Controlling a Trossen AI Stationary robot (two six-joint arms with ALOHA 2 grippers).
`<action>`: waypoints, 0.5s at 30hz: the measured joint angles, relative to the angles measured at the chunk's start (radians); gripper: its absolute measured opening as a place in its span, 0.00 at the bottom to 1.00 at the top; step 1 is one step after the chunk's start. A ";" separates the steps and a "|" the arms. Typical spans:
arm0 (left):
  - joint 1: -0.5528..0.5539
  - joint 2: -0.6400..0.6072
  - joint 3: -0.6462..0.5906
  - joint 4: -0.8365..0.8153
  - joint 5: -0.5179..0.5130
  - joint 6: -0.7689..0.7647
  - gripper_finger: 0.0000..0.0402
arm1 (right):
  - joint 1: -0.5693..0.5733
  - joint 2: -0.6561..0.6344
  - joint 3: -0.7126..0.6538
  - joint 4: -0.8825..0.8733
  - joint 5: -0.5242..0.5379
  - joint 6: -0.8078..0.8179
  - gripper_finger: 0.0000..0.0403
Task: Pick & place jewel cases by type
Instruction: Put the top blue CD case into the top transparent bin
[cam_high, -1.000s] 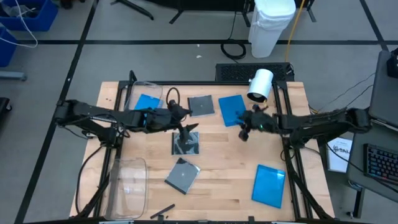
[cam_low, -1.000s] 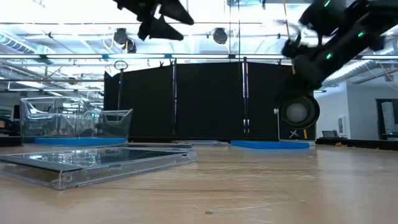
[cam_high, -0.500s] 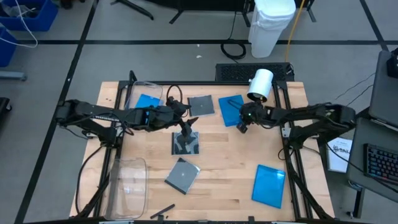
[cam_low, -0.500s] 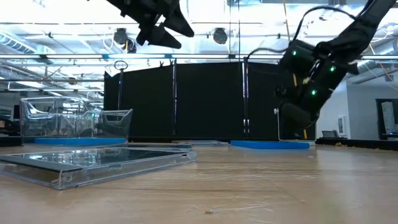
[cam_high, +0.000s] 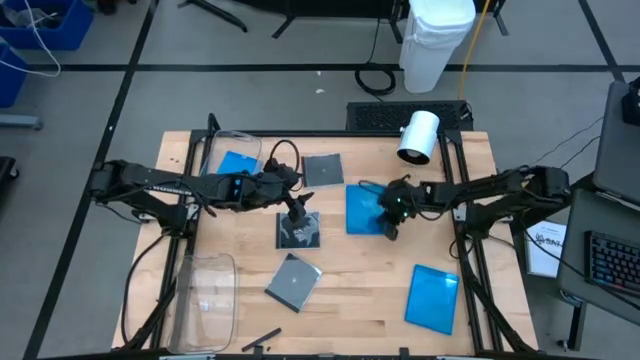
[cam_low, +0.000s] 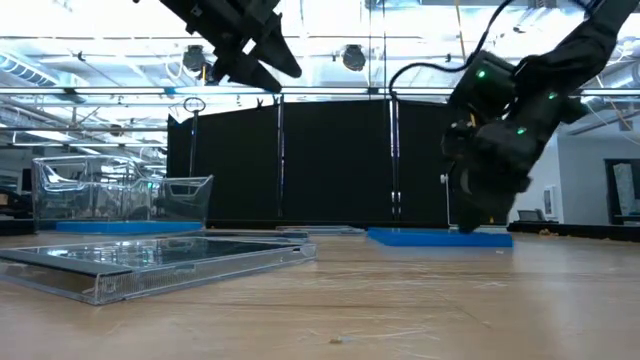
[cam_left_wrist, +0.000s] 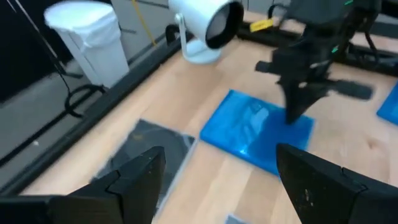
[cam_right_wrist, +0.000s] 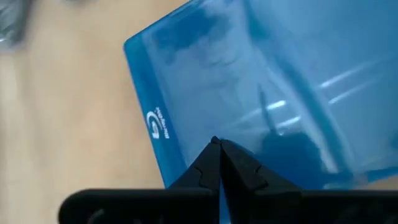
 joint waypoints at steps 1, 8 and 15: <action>0.000 0.000 0.000 -0.013 0.015 -0.006 0.77 | 0.031 -0.006 0.000 -0.003 -0.013 0.014 0.00; 0.000 0.000 0.000 -0.055 0.117 -0.038 0.77 | 0.264 -0.021 -0.001 0.011 -0.026 0.119 0.00; -0.001 0.014 0.000 -0.041 0.247 -0.033 0.77 | 0.466 -0.021 -0.001 0.209 -0.021 0.166 0.00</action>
